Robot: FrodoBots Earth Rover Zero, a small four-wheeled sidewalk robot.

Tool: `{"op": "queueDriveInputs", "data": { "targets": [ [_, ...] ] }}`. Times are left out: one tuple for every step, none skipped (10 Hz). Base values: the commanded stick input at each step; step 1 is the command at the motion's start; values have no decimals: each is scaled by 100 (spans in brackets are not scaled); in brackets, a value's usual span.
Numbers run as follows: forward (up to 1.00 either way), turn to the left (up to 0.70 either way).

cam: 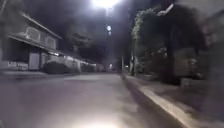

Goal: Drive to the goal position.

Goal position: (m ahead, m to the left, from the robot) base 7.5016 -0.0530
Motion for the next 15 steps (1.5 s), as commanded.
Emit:
{"op": "queueDriveInputs", "data": {
  "targets": [
    [49, 4],
    [49, 4],
    [49, 4],
    [49, 4],
    [49, 4],
    [49, 4],
    [49, 4],
    [49, 4],
    [49, -37],
    [49, -41],
    [49, -9],
    [49, 4],
    [49, 4],
    [49, 4],
    [49, 4]
  ]
}}
